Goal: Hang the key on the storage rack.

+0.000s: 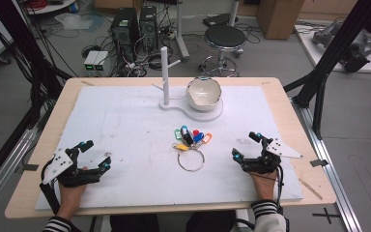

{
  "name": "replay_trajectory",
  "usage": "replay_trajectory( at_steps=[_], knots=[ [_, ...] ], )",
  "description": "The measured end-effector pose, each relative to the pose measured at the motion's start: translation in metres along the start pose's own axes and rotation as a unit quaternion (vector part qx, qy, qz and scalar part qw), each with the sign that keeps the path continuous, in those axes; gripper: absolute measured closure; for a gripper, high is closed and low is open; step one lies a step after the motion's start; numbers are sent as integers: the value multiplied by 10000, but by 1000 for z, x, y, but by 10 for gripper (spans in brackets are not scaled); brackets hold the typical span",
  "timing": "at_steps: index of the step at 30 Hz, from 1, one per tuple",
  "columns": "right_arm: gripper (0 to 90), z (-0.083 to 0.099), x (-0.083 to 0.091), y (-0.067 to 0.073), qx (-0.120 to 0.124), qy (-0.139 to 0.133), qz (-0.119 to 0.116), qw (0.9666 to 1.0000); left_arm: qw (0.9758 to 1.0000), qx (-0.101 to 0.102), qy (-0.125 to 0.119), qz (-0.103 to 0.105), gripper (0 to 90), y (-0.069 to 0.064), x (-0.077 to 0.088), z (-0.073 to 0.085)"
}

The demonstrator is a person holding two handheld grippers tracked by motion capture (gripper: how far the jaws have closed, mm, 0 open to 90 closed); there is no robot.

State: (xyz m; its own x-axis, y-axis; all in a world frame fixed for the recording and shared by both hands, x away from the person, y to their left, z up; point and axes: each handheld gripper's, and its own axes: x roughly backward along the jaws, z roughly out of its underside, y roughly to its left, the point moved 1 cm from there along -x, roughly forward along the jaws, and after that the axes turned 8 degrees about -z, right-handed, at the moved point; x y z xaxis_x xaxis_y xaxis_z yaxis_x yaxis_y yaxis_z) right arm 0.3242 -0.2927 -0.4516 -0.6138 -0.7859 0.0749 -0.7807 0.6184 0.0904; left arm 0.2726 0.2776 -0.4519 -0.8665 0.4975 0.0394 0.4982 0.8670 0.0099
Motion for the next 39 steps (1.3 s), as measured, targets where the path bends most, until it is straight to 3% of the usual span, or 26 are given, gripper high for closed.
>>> replay_trajectory(
  at_steps=[4,18,26,27,31,39],
  knots=[
    [10,0,0,0,-4,0,-1,10000,10000,-29,83,-3,107,0,-1,0],
    [10,0,0,-1,-36,-34,12,10000,10000,-56,20,-3,107,0,0,0],
    [9,-2,2,-5,-224,-56,99,9997,10000,-51,17,1,107,0,0,0],
    [9,-7,3,-6,-332,-126,12,9994,10000,-52,23,-1,107,0,0,0],
    [9,-23,2,-6,-393,-206,-240,9987,10000,-67,24,3,107,0,0,0],
    [10,-63,-6,-3,-274,-140,-735,9968,10000,-74,28,-1,107,-1,0,0]
  ],
)
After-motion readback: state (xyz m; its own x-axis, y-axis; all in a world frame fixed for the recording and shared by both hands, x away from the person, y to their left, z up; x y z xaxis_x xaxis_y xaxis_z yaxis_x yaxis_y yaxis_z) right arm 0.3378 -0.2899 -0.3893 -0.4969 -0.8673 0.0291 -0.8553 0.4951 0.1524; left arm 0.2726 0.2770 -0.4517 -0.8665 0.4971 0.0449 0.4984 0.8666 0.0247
